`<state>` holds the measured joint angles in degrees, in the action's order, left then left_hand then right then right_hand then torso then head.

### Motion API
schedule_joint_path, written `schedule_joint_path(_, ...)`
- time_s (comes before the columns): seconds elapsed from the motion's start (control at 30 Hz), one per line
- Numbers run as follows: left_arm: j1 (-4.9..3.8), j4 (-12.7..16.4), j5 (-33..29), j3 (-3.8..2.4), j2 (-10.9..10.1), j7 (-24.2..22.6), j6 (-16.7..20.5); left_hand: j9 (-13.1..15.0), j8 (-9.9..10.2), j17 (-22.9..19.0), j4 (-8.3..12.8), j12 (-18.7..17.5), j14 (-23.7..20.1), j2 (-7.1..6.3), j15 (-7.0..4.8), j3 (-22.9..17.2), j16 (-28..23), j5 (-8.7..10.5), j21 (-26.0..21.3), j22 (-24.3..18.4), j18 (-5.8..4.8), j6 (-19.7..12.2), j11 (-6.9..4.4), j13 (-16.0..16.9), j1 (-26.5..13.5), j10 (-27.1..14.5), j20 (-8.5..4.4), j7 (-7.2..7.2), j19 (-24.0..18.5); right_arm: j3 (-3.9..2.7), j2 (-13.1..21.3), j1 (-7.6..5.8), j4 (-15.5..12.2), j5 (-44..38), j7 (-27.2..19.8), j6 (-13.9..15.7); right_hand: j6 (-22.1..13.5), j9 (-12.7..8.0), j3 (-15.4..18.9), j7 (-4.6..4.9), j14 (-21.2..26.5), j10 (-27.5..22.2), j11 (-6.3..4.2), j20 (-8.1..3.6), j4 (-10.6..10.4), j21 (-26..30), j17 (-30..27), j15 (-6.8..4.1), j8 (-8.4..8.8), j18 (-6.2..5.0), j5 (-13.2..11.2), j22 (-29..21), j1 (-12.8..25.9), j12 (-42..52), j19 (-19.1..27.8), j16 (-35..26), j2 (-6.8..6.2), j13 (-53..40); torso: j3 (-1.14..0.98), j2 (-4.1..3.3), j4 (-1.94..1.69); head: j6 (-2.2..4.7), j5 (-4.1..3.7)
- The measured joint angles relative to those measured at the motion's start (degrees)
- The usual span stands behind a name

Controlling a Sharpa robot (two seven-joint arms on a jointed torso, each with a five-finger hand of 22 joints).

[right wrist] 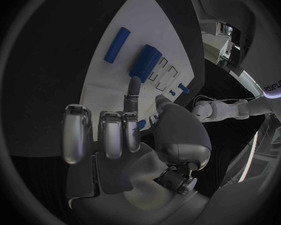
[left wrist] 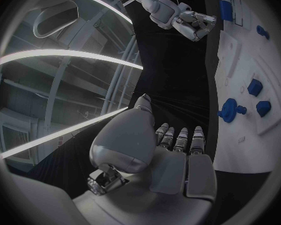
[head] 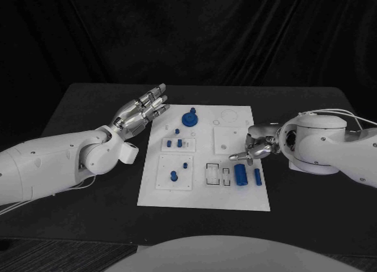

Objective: Assemble the parts on the task board

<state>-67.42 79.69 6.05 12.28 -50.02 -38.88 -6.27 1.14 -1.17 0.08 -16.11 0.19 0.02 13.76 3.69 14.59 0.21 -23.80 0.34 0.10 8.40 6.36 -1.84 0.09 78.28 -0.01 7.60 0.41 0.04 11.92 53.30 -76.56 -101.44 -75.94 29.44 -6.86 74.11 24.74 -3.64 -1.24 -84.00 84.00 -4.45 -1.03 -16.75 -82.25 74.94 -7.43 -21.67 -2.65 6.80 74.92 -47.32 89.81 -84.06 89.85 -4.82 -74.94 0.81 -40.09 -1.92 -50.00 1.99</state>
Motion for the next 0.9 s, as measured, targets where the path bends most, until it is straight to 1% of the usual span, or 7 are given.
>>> schedule_joint_path(0.1, 0.0, 0.03, 0.0, 0.0, 0.0, 0.0, -0.01, 0.0, 0.0, 0.0, 0.0, 0.0, 0.0, 0.0, 0.0, 0.0, 0.0, 0.0, 0.0, 0.0, 0.0, 0.0, 0.0, 0.0, 0.0, 0.0, 0.0, 0.0, 0.0, 0.0, -0.2, 0.33, 0.0, 0.3, 0.79, -0.46, -0.22, 1.51, 0.0, -0.22, -0.14, 0.01, -0.41, 0.0, 0.0, 0.0, 0.0, -0.14, -0.57, 0.0, -1.18, 0.0, 0.76, 0.0, 0.0, -0.21, -0.32, 0.0, 0.0, -0.01, 0.0, 0.0, 0.12)
schedule_joint_path(0.23, 0.01, 0.06, 0.0, 0.0, -0.02, 0.0, -0.01, 0.0, 0.0, 0.01, 0.0, 0.0, 0.0, 0.0, 0.0, 0.0, 0.0, 0.0, 0.0, 0.0, 0.0, 0.0, 0.0, 0.0, 0.0, 0.0, 0.0, 0.0, 0.0, 0.0, -0.38, 0.68, 0.02, 0.55, 1.53, -0.83, -0.45, 2.04, 0.0, -0.4, 0.0, 0.01, -0.41, 0.0, 0.0, 0.02, 0.0, -0.4, -0.57, 0.0, -1.31, 0.0, 0.9, 0.0, 0.0, -0.46, -0.46, 0.0, 0.0, -0.01, 0.0, 0.0, 0.12)
schedule_joint_path(0.53, 0.01, 0.12, 0.0, 0.0, -0.02, 0.0, -0.03, -0.01, 0.0, 0.01, 0.0, 0.0, 0.0, 0.21, 0.0, 0.0, 0.0, -0.22, 0.0, 0.0, 0.0, 0.21, 0.0, 0.01, 0.21, 0.0, 0.0, 0.21, 0.0, 0.0, -1.27, 1.35, 0.52, 0.85, 2.82, -1.95, -5.22, 4.31, 0.0, 0.85, 0.0, 0.0, -0.41, 0.0, 0.0, 1.94, 0.0, -0.4, -0.22, -0.01, -1.04, -0.01, 0.22, 0.0, 0.0, -1.51, -1.89, 0.01, -0.01, -0.01, 0.02, 0.0, 0.13)
schedule_joint_path(0.63, 0.01, 0.12, 0.0, 0.0, -0.01, 0.0, -0.03, -0.01, 0.0, 0.01, 0.0, 0.0, 0.0, 0.21, 0.0, 0.0, 0.0, -0.22, 0.0, 0.0, 0.0, 0.21, 0.0, -0.01, 0.21, 0.0, 0.0, 0.21, 0.0, 0.0, -1.52, 1.58, 0.69, 0.9, 3.18, -2.64, -6.41, 4.98, 0.0, 1.21, 0.0, -0.01, 0.03, 0.0, 0.0, 2.17, -0.01, -0.36, 0.04, -0.01, -0.36, -0.01, -0.42, 0.0, 0.0, -1.69, -2.27, 0.01, -0.01, -0.01, 0.03, 0.0, 0.14)
schedule_joint_path(0.73, 0.01, 0.12, 0.0, 0.0, 0.0, 0.0, -0.04, 0.01, 0.0, 0.02, 0.0, 0.0, 0.0, 0.21, 0.0, 0.0, 0.0, -0.22, 0.0, 0.0, 0.0, 0.41, 0.35, -0.02, 0.21, 0.01, 0.0, 0.41, 0.0, 0.0, -1.81, 1.86, 0.85, 0.93, 3.49, -3.29, -7.35, 5.69, 0.0, 1.36, 0.01, -0.01, 0.03, 0.0, 0.0, 2.4, -0.01, 0.02, 0.18, -0.01, 0.82, -0.01, -1.73, 0.0, 0.0, -1.74, -1.88, 0.01, -0.01, 0.0, 0.03, 0.0, 0.24)
schedule_joint_path(0.77, 0.01, 0.12, 0.0, 0.0, 0.0, 0.0, -0.04, 0.04, 0.0, 0.02, 0.0, 0.0, 0.0, 0.21, 0.0, 0.0, 0.0, -0.22, 0.0, 0.0, 0.0, 0.41, 0.4, -0.02, 0.21, -0.01, 0.0, 0.41, 0.0, 0.0, -1.93, 1.96, 0.9, 0.94, 3.58, -3.49, -7.98, 6.01, -0.03, 1.48, 0.01, -0.03, 0.43, 0.0, 0.02, 2.4, -0.01, 0.02, 0.41, -0.01, 1.49, -0.01, -2.55, 0.0, 0.01, -1.74, -1.83, 0.01, -0.01, 0.01, 0.03, 0.0, 0.25)
schedule_joint_path(0.9, 0.02, 0.12, 0.0, 0.0, 0.01, 0.0, -0.05, 0.05, 0.0, 0.0, 0.17, 0.0, 0.0, 0.04, 0.0, -0.17, 0.0, -0.38, 0.0, 0.0, -0.01, 0.41, 0.4, -0.03, 0.38, -0.01, 0.0, 0.41, 0.0, 0.0, -2.34, 2.25, 1.18, 0.97, 3.83, -4.03, -9.13, 7.25, -0.57, 1.75, 0.01, 0.0, 0.44, 0.34, 0.56, 2.71, -0.01, 0.43, 0.45, -0.02, 4.72, -0.01, -5.12, -0.01, 0.1, -1.97, -1.28, 0.01, -0.03, 0.02, 0.03, 0.0, 0.32)
